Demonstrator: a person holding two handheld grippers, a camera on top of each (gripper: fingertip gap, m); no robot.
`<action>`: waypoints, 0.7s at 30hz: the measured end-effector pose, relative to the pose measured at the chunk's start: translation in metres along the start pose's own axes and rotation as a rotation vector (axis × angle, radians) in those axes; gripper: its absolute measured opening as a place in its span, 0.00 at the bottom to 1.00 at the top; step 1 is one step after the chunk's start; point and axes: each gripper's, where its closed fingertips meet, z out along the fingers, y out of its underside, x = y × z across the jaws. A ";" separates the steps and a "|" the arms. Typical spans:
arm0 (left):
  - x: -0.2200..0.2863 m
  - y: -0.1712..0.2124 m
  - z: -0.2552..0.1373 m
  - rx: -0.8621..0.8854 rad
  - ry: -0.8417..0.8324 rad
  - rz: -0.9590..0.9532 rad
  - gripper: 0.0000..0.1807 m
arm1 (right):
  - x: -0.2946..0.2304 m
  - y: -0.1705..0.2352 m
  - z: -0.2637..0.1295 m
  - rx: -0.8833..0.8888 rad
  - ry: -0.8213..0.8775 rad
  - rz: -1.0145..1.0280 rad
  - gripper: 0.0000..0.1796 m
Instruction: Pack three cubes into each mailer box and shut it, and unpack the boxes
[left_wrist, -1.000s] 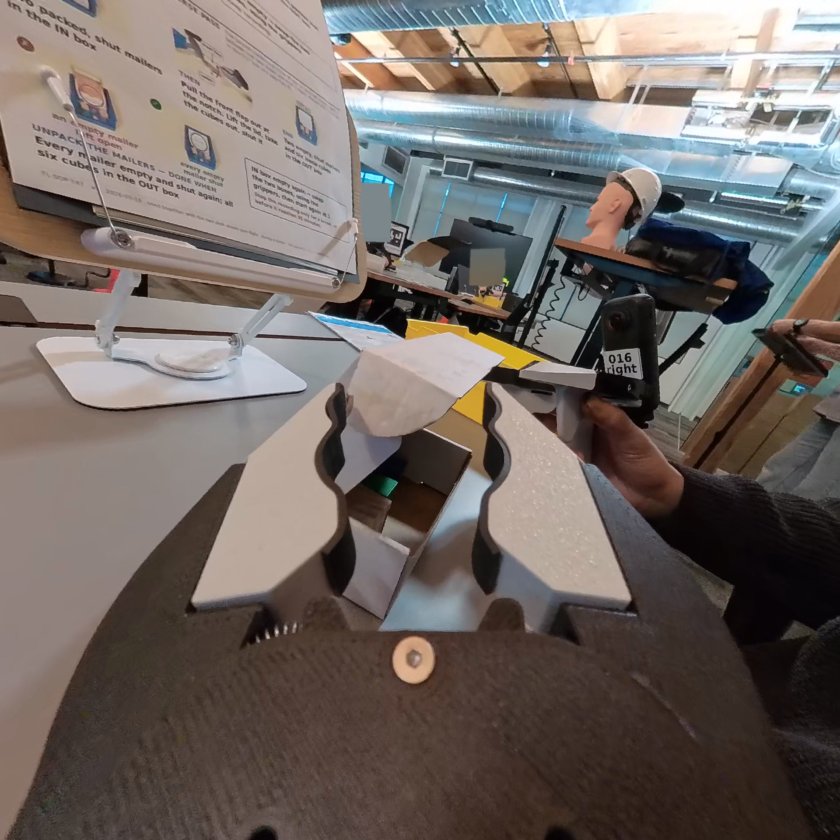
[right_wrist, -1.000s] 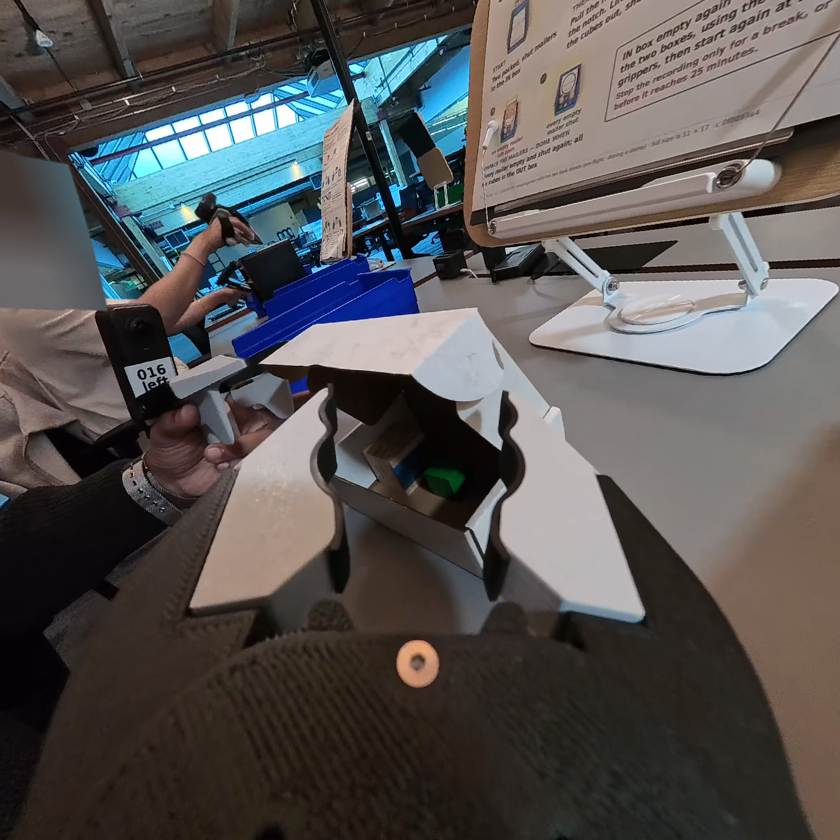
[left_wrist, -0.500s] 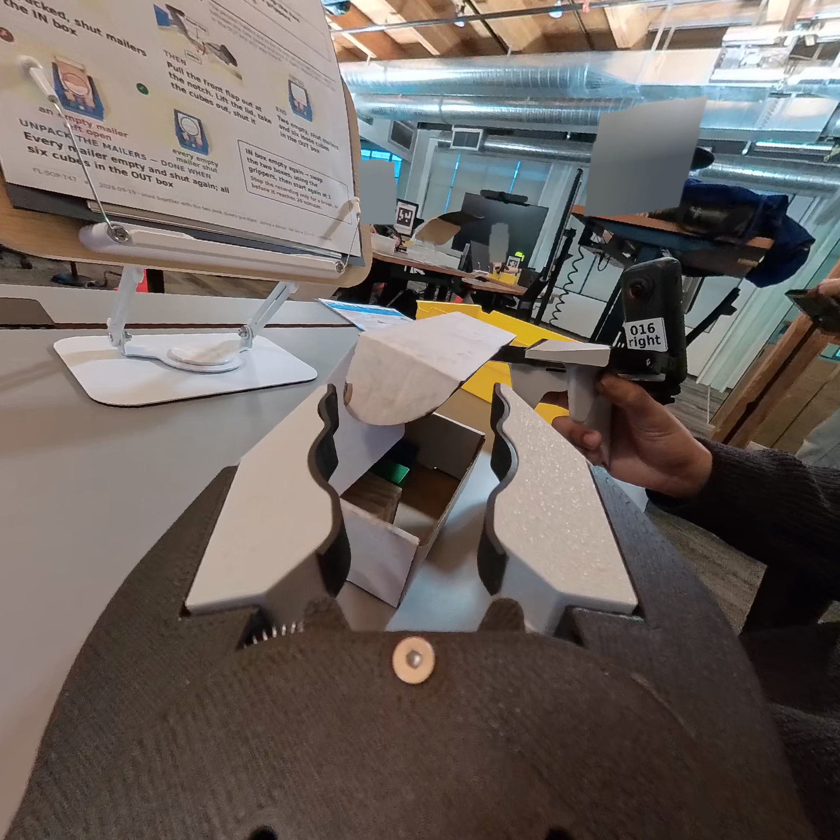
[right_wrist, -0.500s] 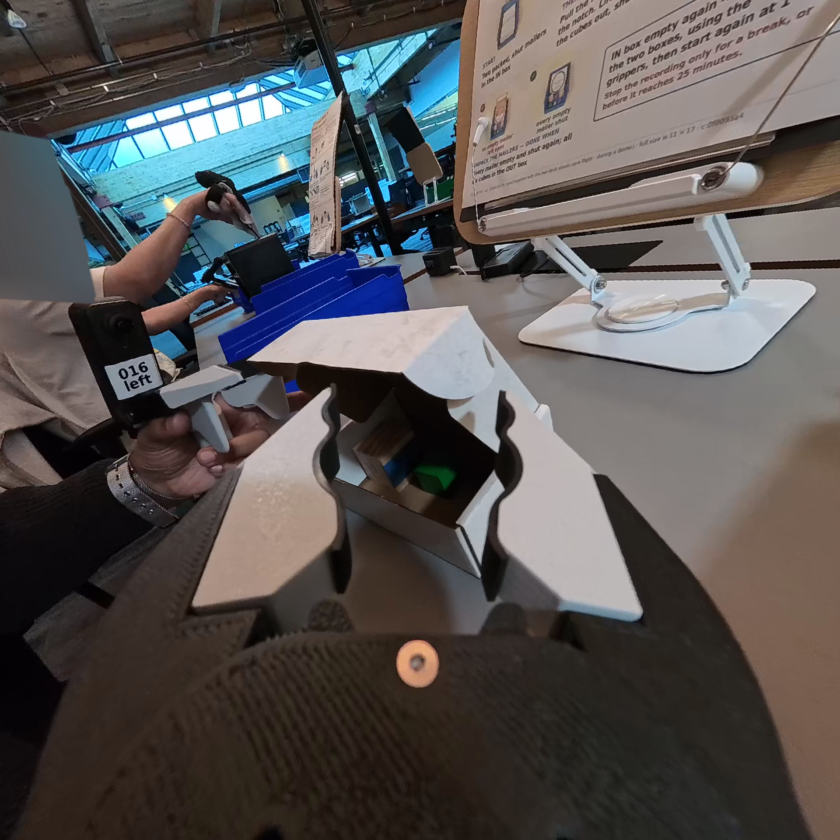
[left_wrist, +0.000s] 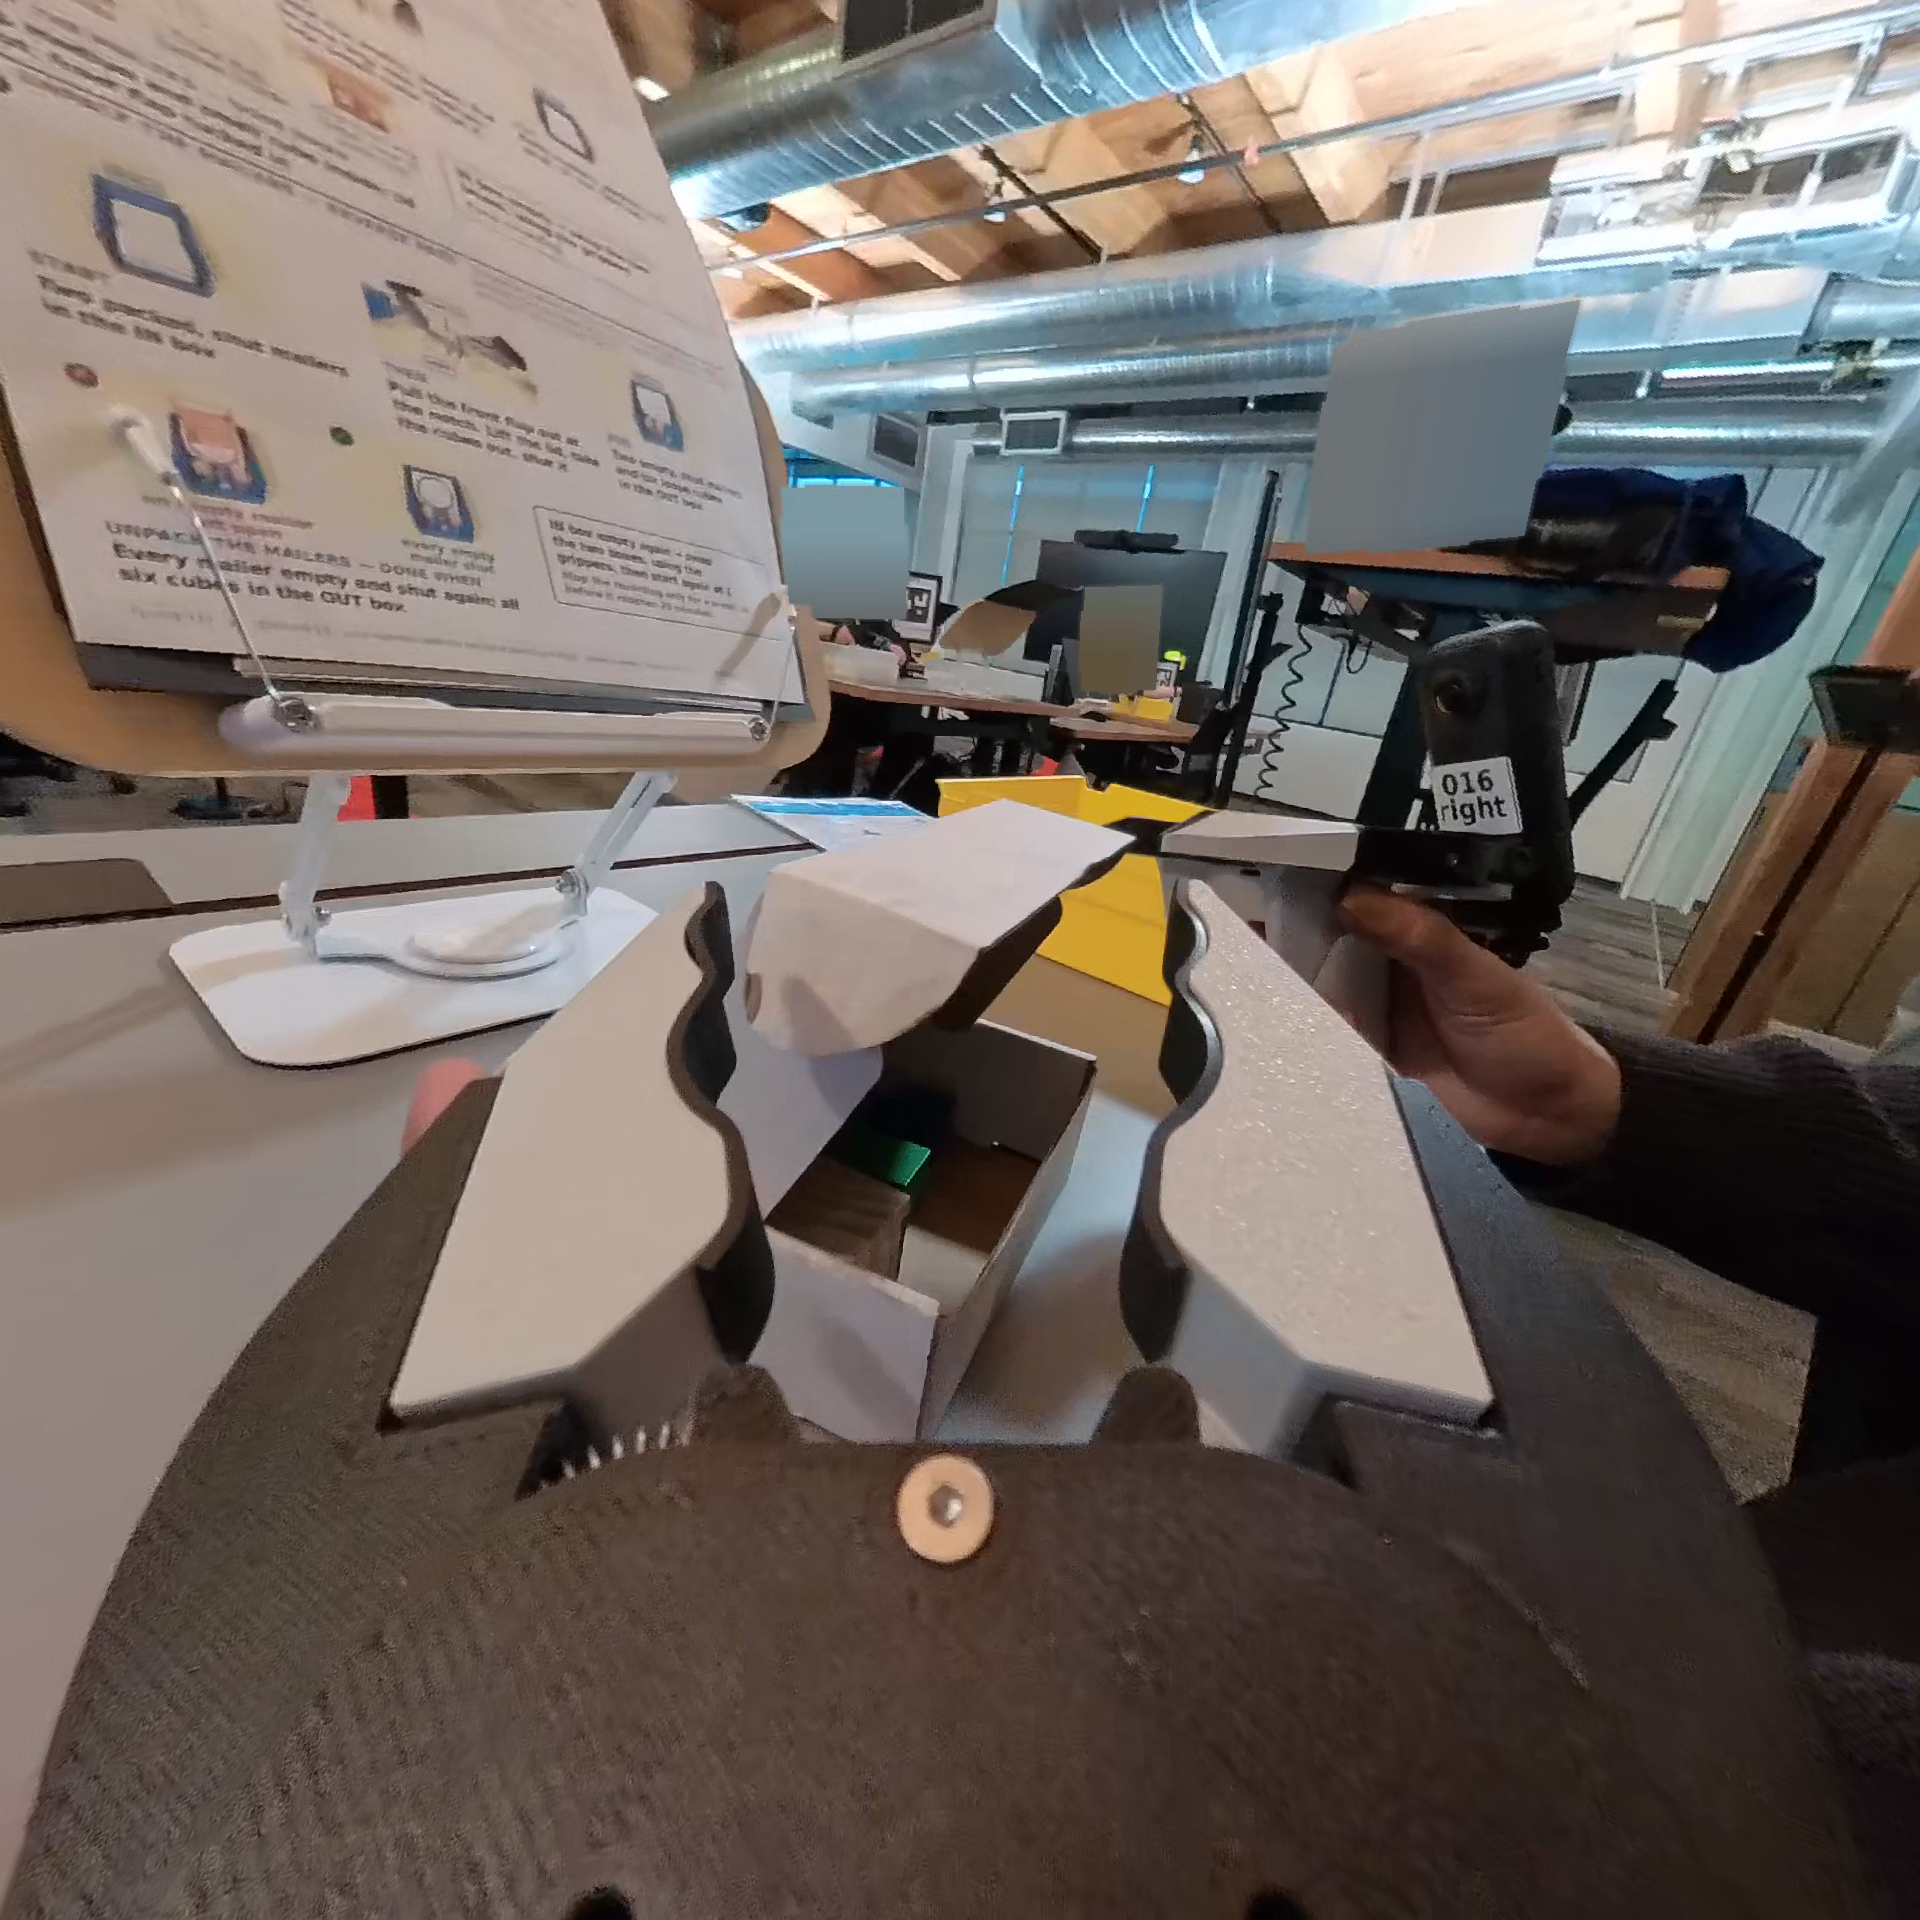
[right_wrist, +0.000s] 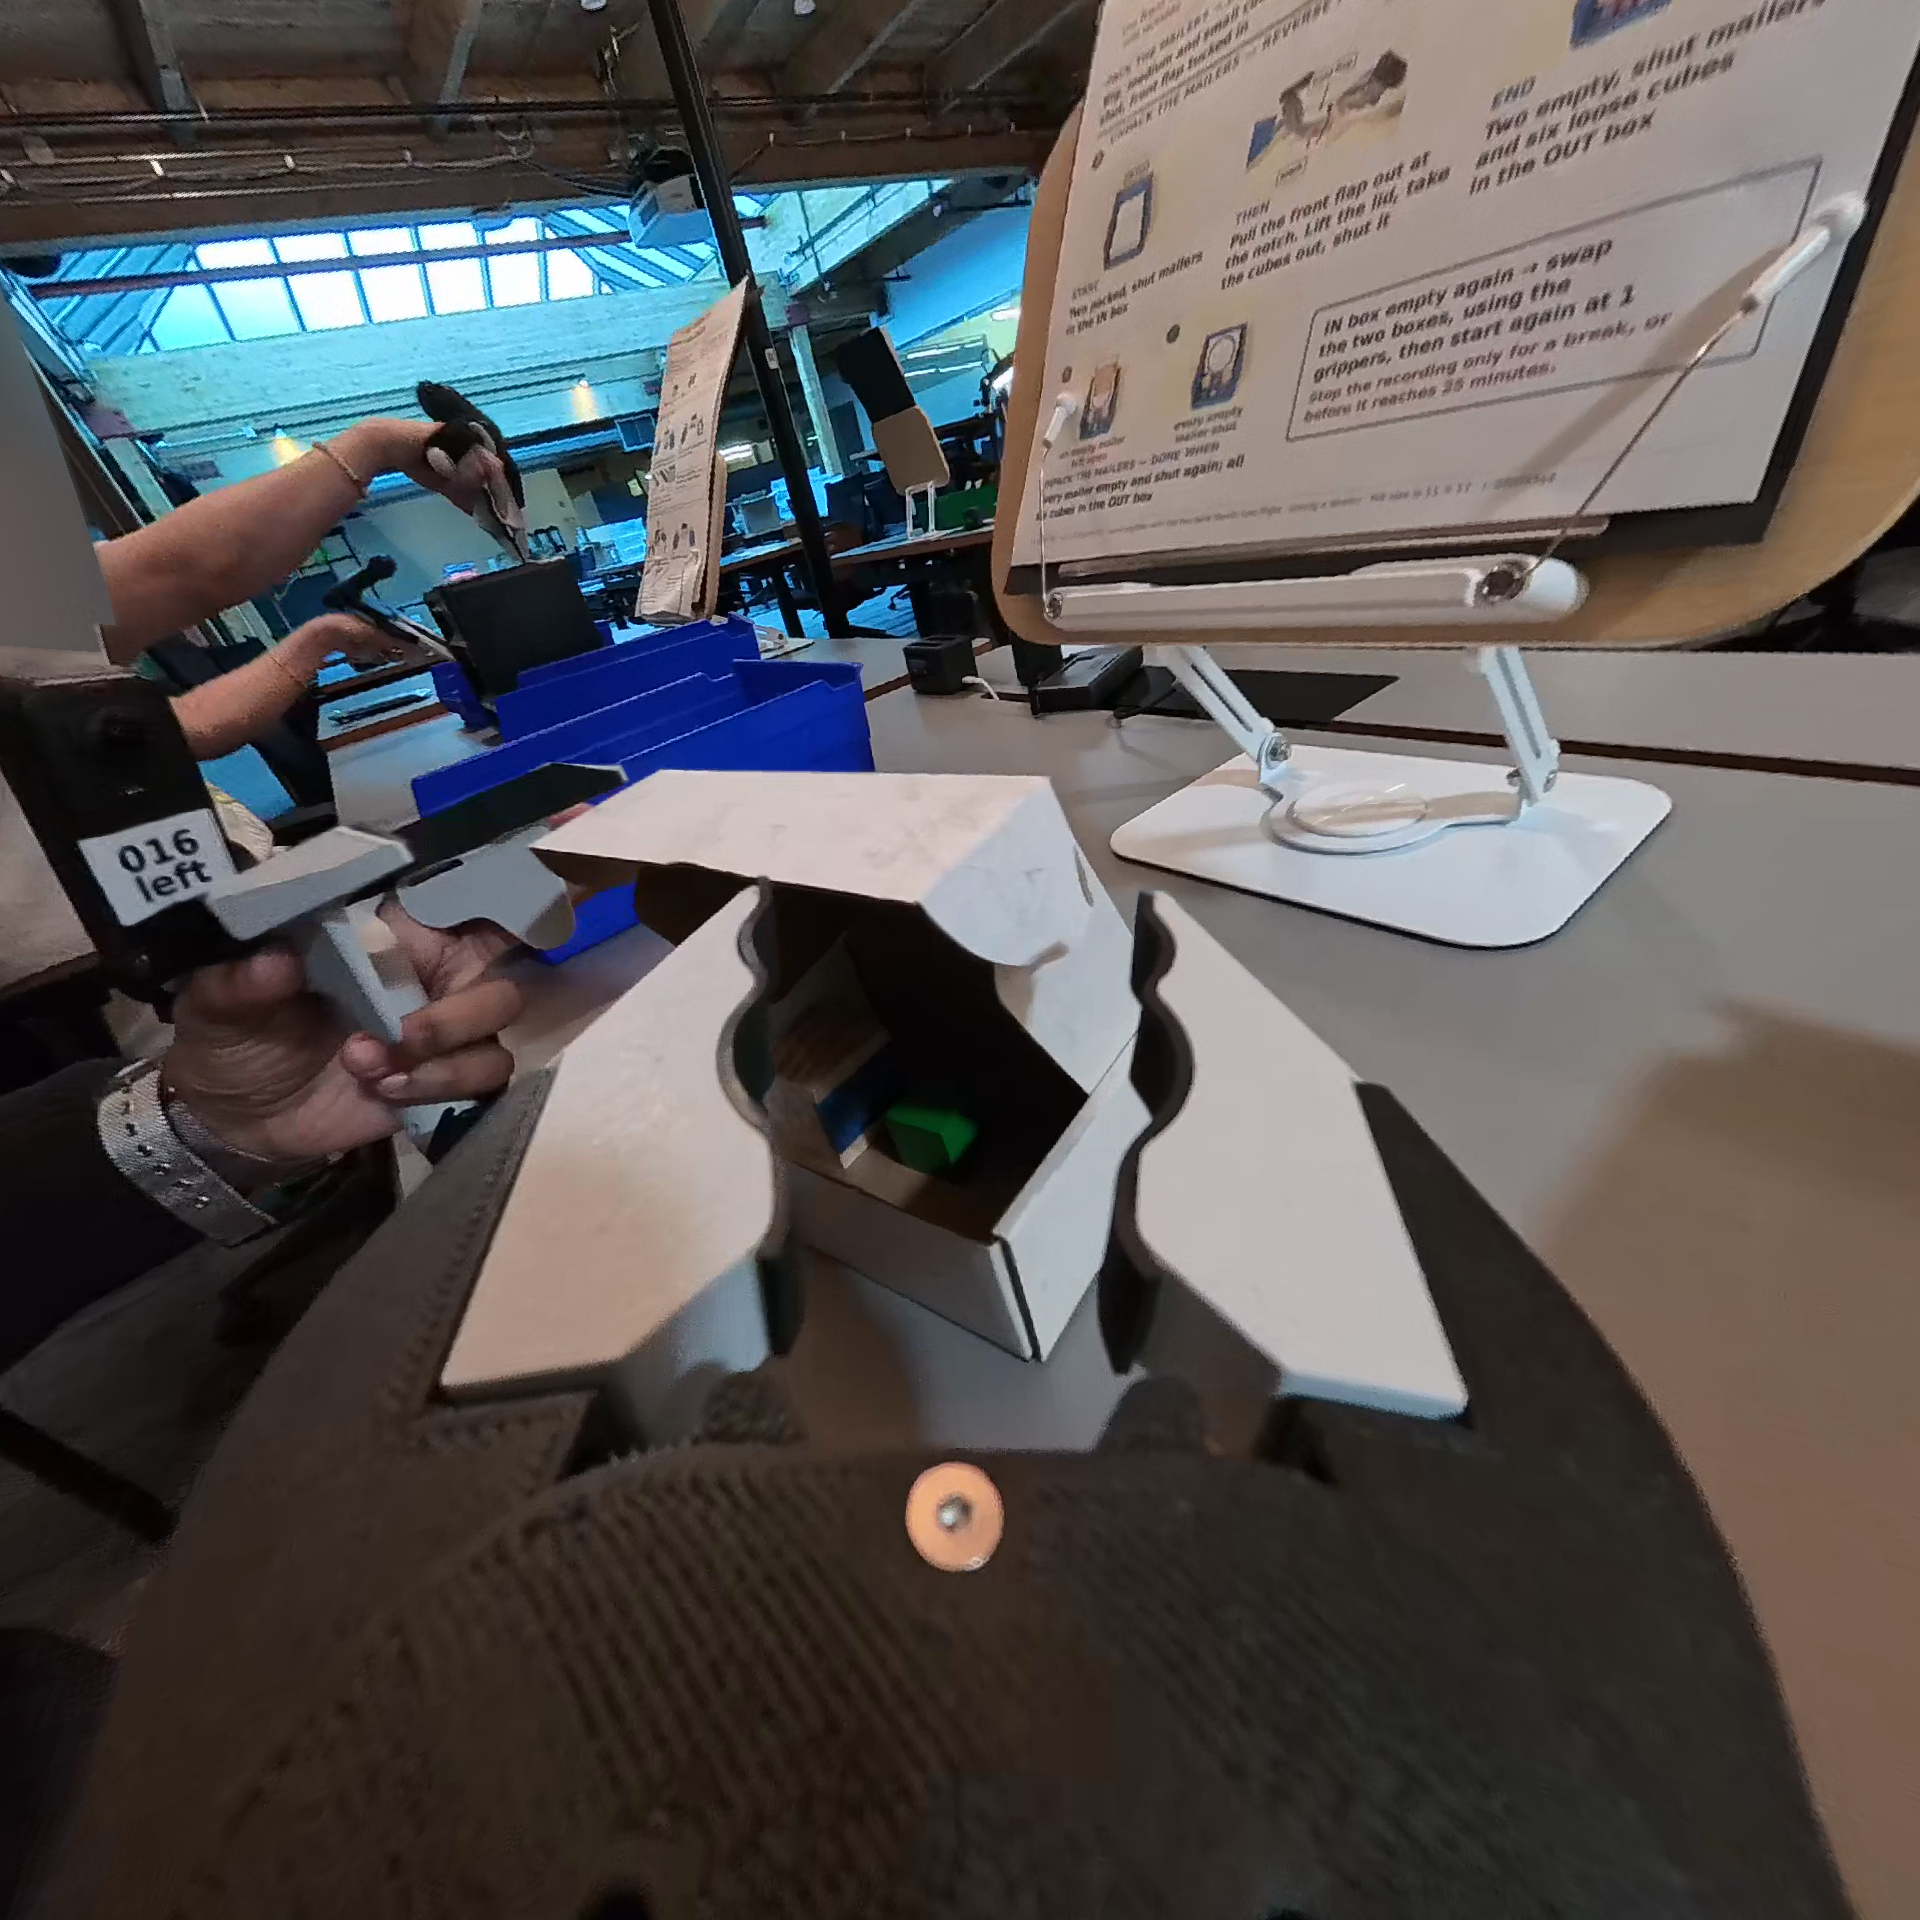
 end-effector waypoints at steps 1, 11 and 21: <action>0.002 0.001 0.001 -0.007 0.009 0.005 0.46 | -0.001 -0.001 0.000 0.004 0.003 -0.015 0.38; -0.011 0.008 0.018 -0.061 -0.009 0.039 0.50 | -0.004 0.000 0.002 0.004 -0.001 -0.035 0.38; 0.004 0.033 0.015 -0.181 0.028 0.143 0.45 | -0.007 -0.010 -0.003 0.044 0.011 -0.096 0.36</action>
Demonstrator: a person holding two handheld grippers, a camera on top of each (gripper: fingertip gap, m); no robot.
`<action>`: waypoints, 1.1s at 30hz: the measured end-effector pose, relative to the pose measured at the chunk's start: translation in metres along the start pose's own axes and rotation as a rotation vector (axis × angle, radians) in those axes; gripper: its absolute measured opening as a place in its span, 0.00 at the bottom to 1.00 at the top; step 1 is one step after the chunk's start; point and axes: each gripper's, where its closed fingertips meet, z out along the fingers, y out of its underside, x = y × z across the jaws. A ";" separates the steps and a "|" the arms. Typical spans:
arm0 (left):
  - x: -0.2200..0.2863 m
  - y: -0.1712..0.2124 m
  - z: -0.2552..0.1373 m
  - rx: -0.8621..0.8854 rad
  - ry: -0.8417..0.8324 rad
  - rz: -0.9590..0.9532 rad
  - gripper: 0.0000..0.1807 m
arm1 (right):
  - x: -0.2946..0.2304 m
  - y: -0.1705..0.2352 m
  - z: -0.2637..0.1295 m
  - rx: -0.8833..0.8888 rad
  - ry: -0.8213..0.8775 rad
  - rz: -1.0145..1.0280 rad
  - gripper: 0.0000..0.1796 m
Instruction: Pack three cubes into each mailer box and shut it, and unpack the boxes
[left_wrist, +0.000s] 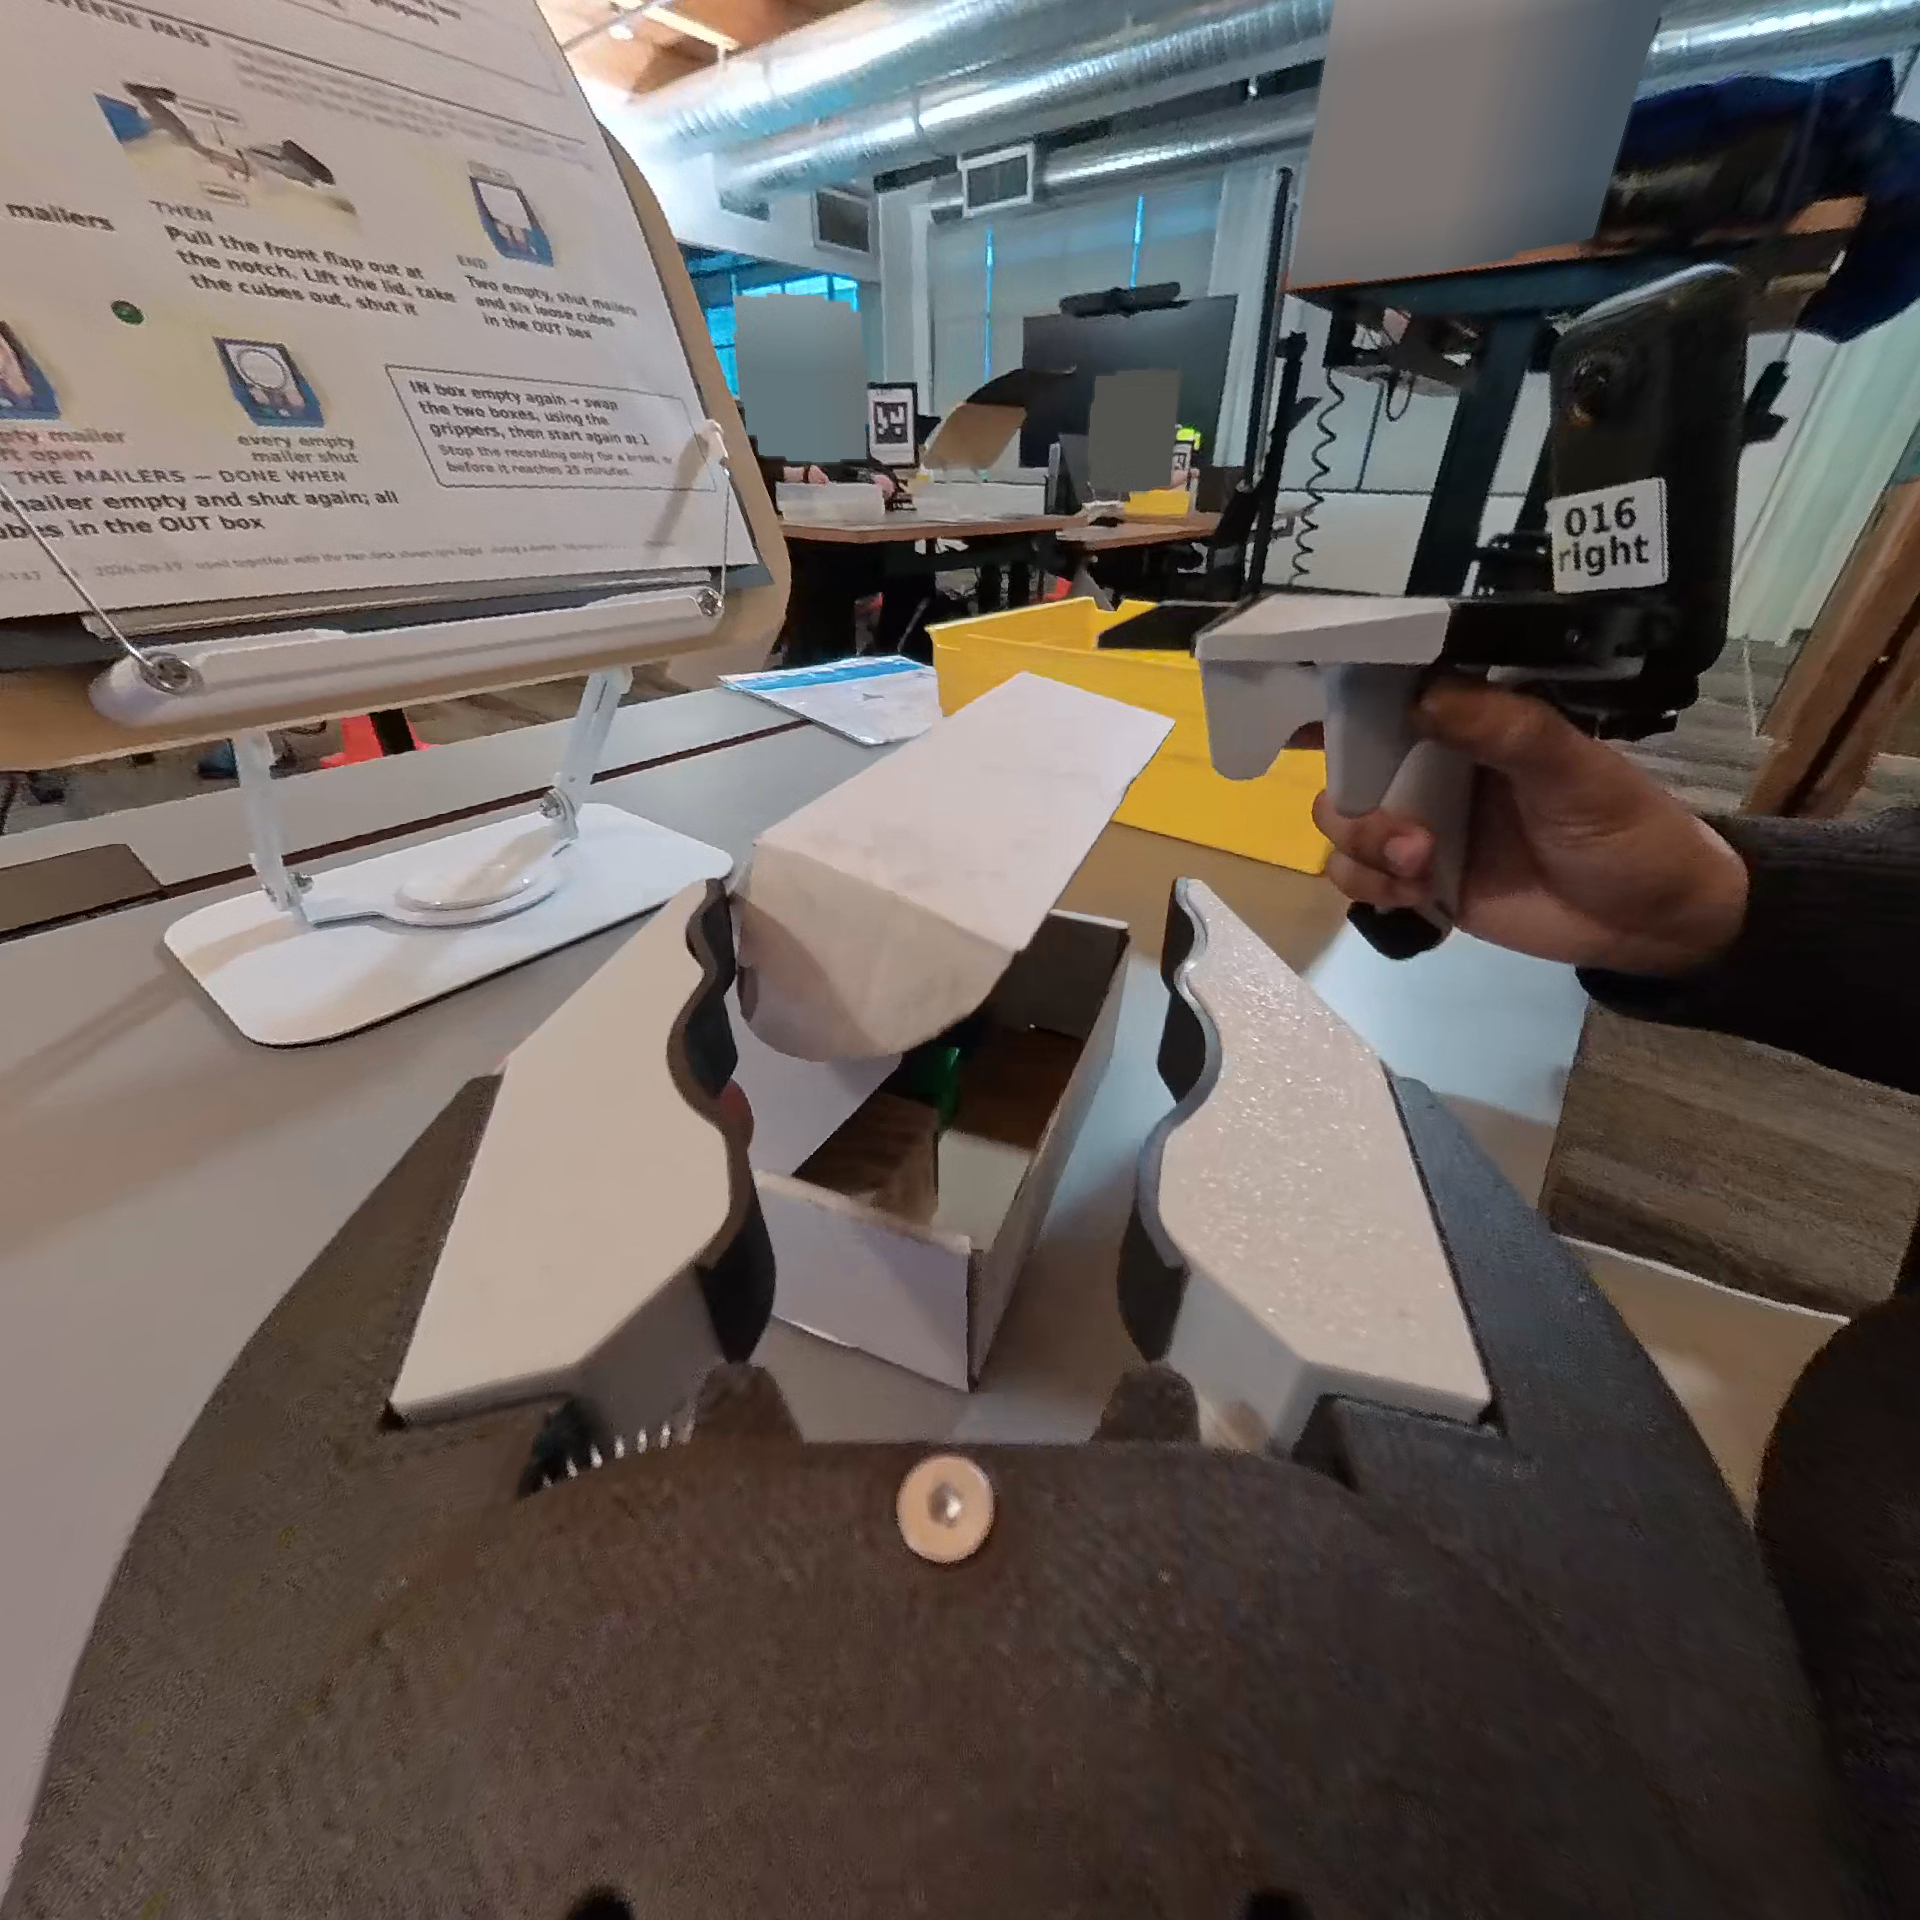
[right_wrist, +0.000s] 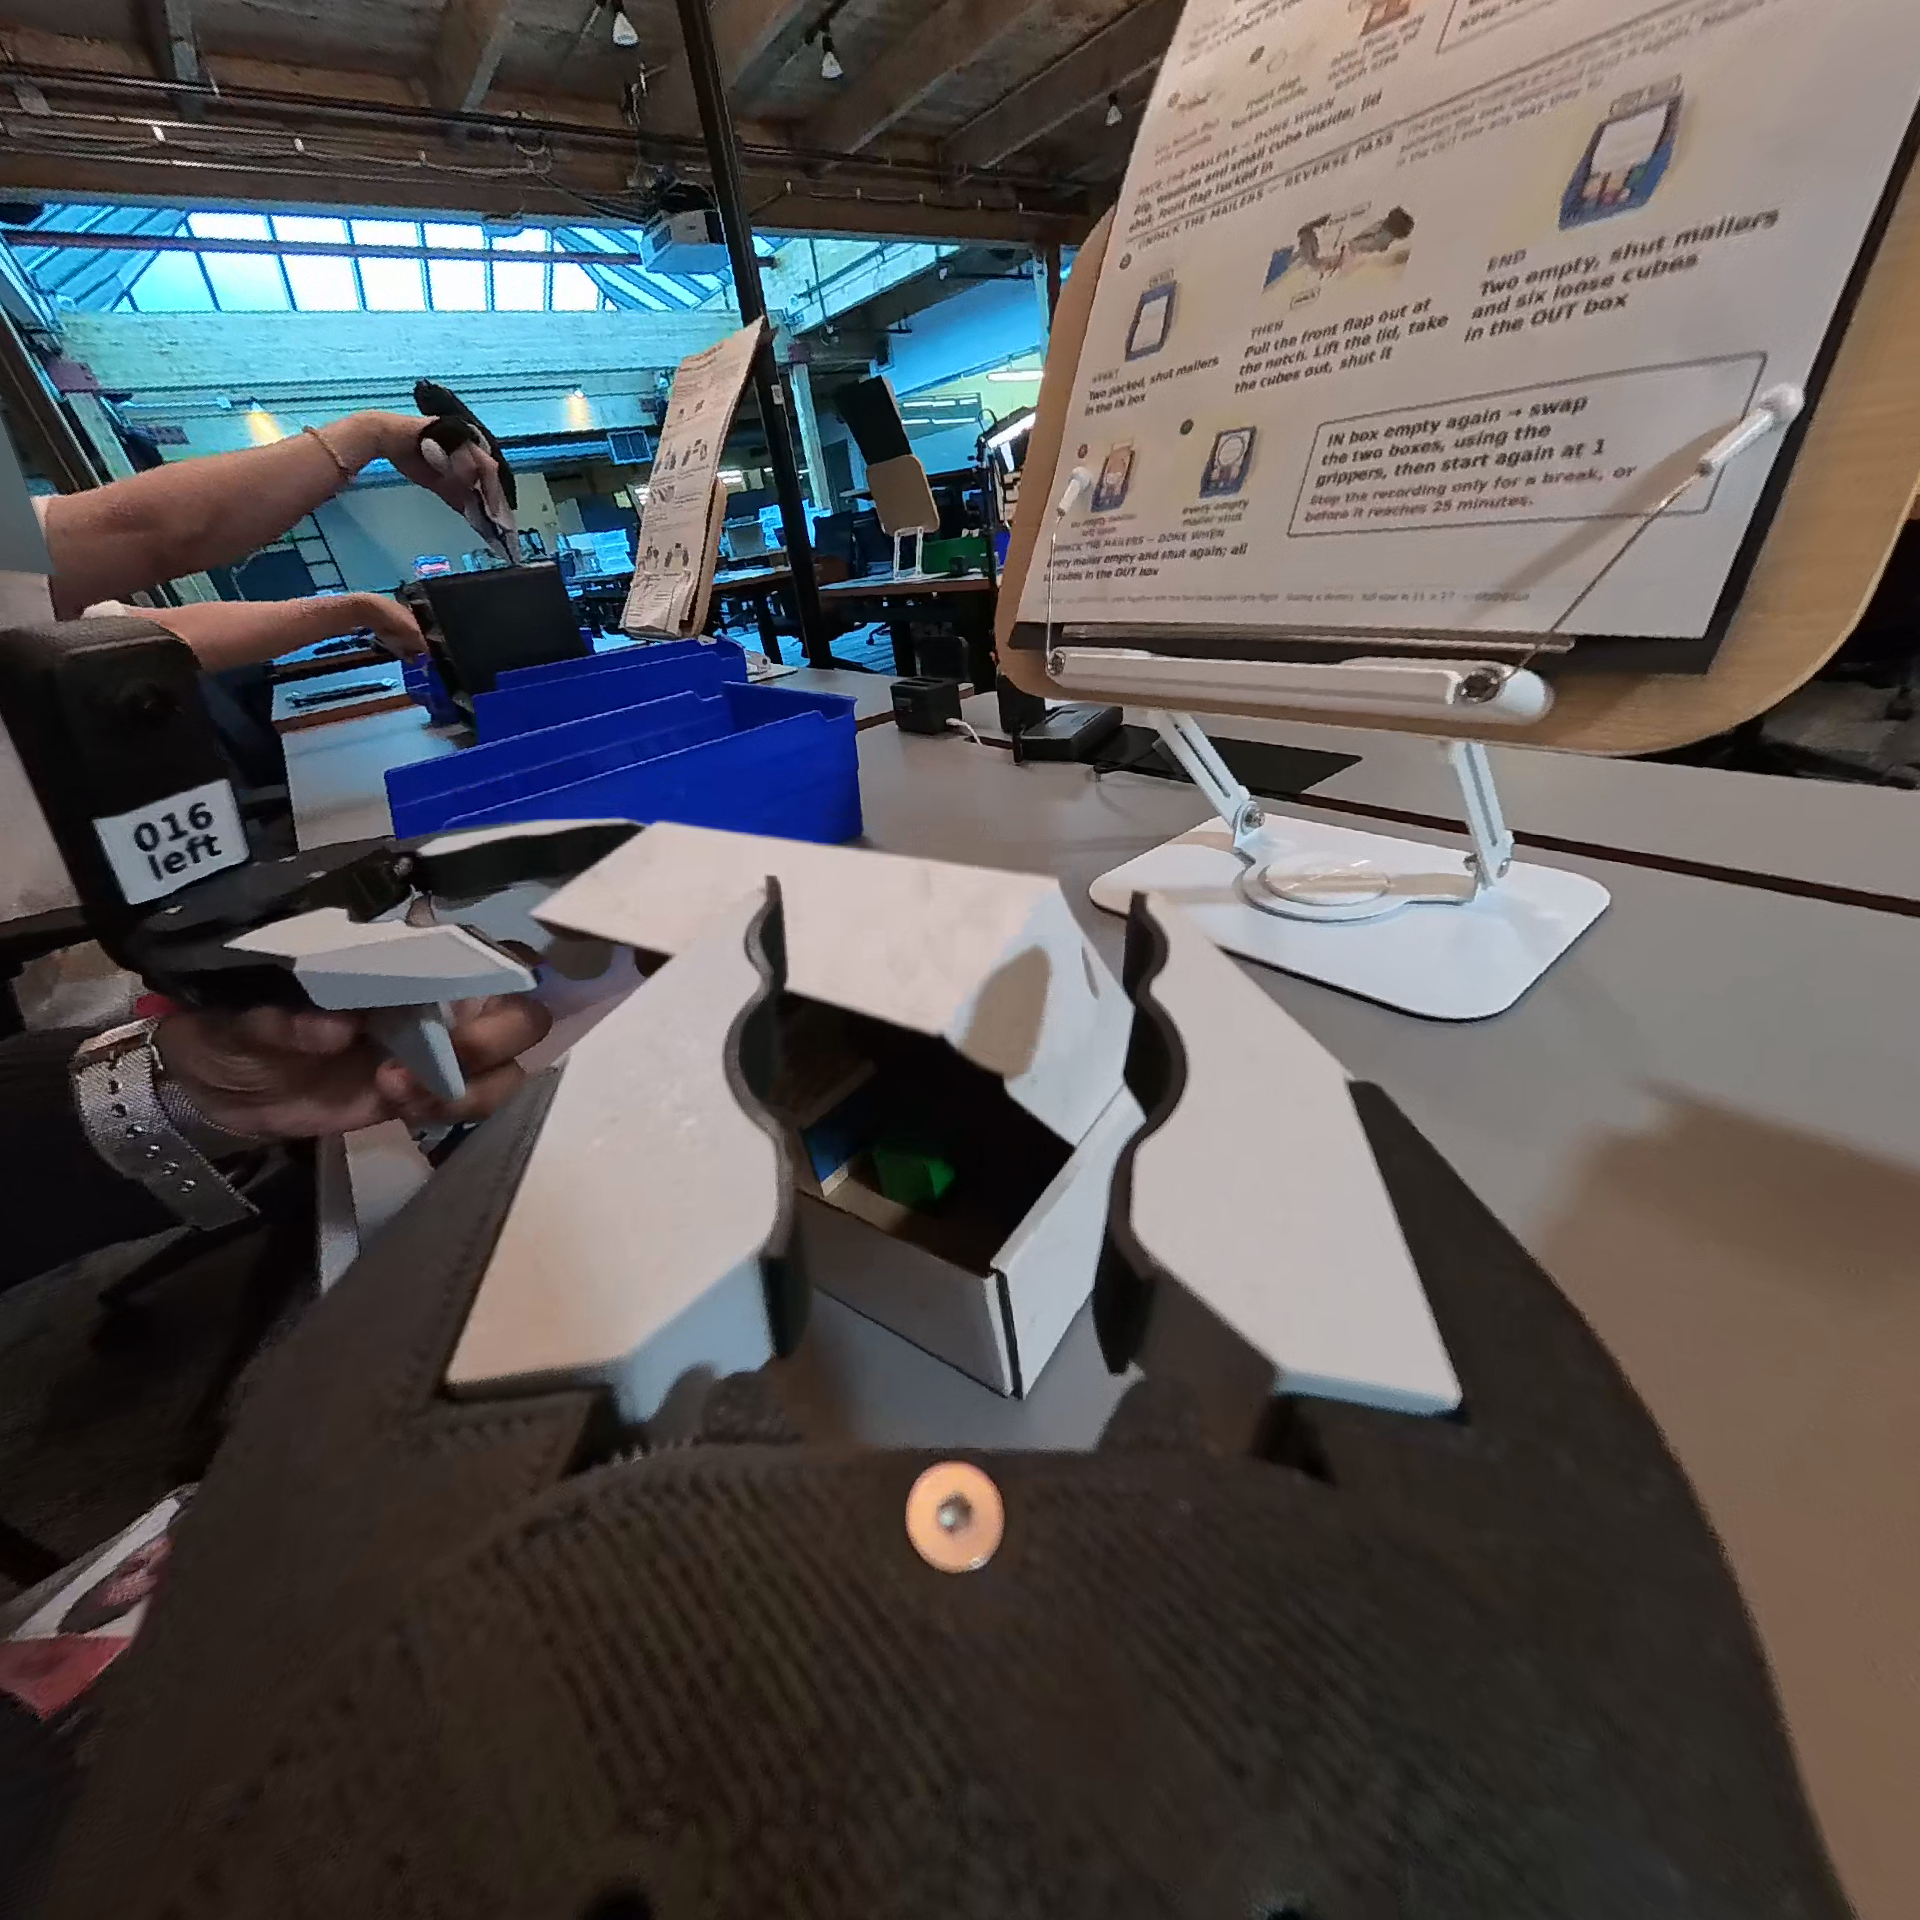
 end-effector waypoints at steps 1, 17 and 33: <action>0.001 0.002 -0.001 -0.006 0.005 0.002 0.44 | -0.001 -0.001 -0.001 0.006 0.000 -0.010 0.36; 0.019 0.031 -0.002 -0.153 0.055 0.122 0.43 | 0.001 0.014 0.004 -0.070 -0.033 0.067 0.38; 0.018 0.046 -0.004 -0.298 -0.131 0.207 0.33 | 0.000 0.056 -0.005 -0.299 -0.235 0.522 0.42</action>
